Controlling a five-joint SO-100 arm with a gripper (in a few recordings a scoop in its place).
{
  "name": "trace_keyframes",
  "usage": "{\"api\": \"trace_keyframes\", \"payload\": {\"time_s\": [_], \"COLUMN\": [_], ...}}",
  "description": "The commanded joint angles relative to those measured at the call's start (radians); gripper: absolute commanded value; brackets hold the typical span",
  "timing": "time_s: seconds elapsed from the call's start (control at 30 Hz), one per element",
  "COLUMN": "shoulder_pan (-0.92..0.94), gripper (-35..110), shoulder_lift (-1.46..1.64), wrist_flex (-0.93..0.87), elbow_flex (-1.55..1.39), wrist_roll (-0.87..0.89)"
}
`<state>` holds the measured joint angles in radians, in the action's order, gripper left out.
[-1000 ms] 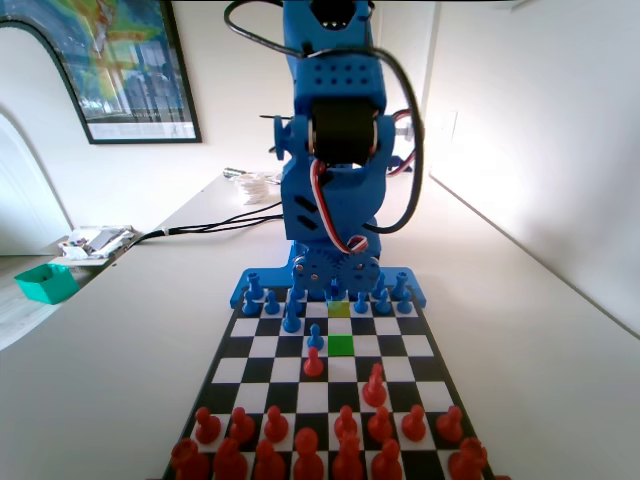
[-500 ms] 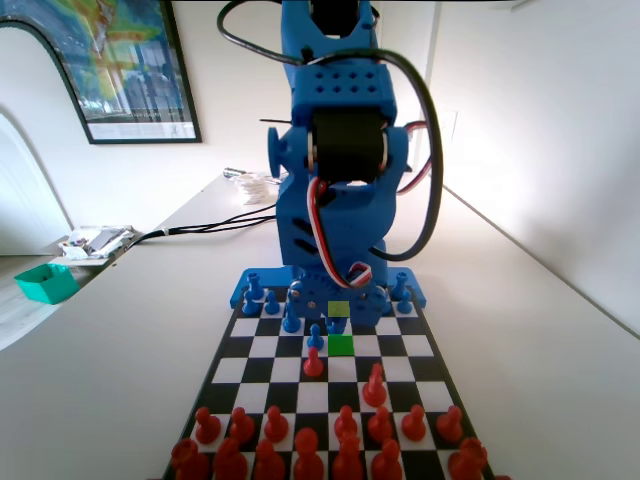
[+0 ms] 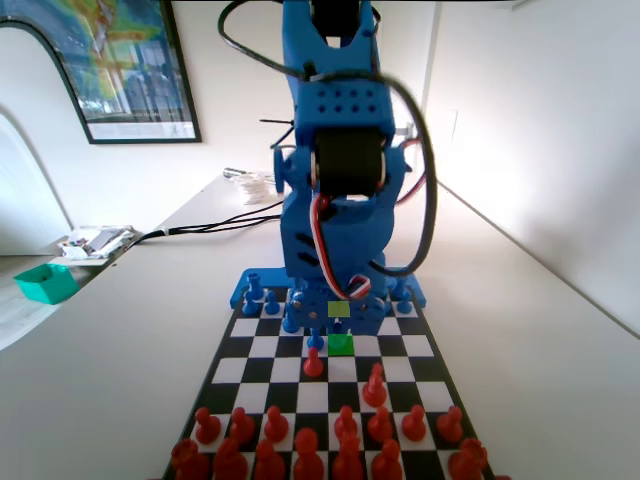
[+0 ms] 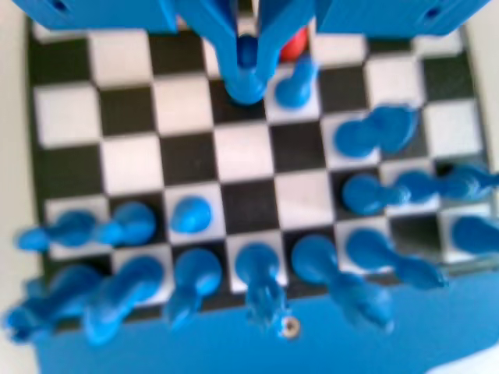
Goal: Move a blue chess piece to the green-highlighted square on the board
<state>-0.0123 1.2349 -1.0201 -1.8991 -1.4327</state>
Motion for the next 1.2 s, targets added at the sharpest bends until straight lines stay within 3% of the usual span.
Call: {"api": "trace_keyframes", "payload": {"time_s": [0.0, 0.6, 1.17], "shoulder_pan": [-0.023, -0.028, -0.020], "gripper": [1, 3, 14], "shoulder_lift": [0.063, 0.109, 0.167], "wrist_flex": [0.012, 0.040, -0.015], "elbow_flex": [-0.021, -0.026, -0.003], "wrist_roll": [-0.014, 0.021, 0.002]}}
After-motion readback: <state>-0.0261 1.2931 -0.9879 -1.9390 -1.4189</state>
